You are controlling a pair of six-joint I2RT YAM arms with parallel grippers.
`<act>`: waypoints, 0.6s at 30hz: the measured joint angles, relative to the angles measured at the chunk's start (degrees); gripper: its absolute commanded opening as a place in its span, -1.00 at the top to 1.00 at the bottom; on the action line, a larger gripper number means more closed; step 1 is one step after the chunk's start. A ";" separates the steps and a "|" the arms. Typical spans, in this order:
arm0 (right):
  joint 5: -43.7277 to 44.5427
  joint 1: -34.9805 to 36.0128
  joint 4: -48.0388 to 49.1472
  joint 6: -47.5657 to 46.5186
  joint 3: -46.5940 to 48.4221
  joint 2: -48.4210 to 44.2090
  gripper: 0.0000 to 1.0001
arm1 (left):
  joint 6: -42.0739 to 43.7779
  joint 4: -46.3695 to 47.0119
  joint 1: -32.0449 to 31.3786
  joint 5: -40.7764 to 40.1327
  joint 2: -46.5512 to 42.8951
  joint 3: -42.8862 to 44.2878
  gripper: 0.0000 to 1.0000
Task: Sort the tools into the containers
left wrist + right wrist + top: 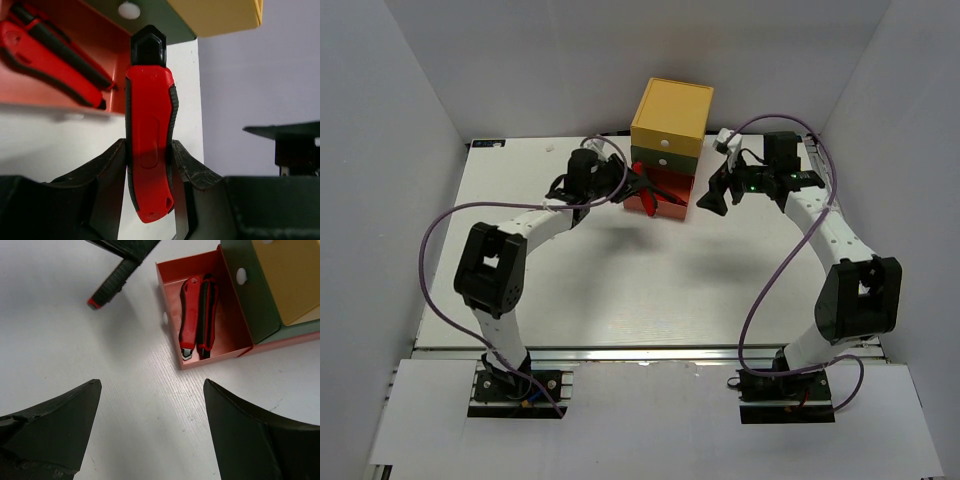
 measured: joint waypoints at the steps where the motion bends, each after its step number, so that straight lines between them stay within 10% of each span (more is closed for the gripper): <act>1: 0.00 -0.33 0.00 0.00 -0.02 -0.50 -0.79 | -0.42 0.42 -0.68 -0.22 1.77 1.75 0.80; 18: 0.20 -1.62 -0.20 -0.09 -3.91 -4.24 -0.79 | -14.75 3.48 -2.73 -10.40 18.86 15.26 0.28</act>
